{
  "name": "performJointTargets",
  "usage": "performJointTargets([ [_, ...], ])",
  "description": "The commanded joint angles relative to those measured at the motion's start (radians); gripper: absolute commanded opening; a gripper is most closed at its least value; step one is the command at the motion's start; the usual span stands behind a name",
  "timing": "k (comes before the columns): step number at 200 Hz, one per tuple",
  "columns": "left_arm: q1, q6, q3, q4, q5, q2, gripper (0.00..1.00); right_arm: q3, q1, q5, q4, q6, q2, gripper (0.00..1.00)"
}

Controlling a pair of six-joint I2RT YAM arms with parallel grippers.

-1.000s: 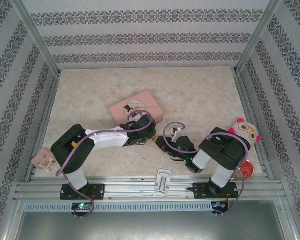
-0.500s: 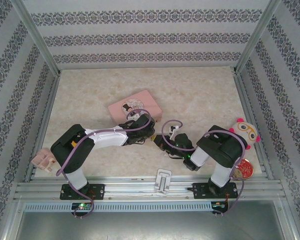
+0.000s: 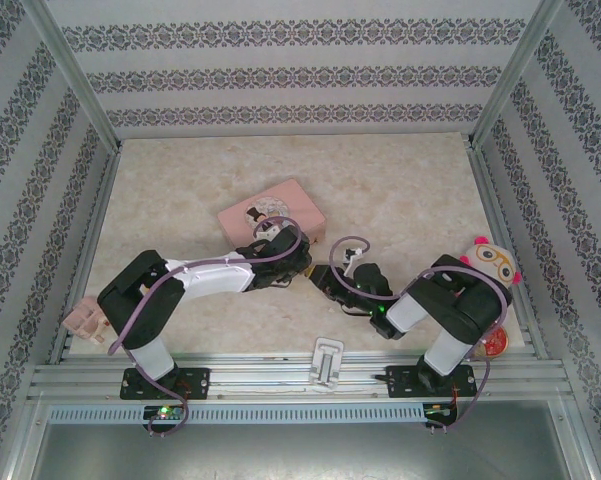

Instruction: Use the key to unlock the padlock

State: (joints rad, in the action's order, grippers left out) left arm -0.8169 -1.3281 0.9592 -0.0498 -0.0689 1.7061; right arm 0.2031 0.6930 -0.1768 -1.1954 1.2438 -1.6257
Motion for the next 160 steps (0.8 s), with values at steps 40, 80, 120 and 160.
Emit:
performJointTargets([
  [40,0.001,-0.021,-0.001,0.008,0.018,-0.015,0.00,-0.036,0.026,0.114,0.323,-0.113,0.323,0.34],
  [80,0.001,-0.024,-0.001,0.025,0.024,-0.005,0.00,0.092,0.125,0.290,0.965,-0.240,0.664,0.32],
  [120,0.001,-0.026,-0.004,0.035,0.035,0.001,0.00,0.083,0.158,0.334,1.155,-0.207,0.825,0.25],
  [160,0.002,-0.033,-0.023,0.034,0.031,-0.002,0.00,0.112,0.201,0.307,1.153,-0.191,0.756,0.23],
])
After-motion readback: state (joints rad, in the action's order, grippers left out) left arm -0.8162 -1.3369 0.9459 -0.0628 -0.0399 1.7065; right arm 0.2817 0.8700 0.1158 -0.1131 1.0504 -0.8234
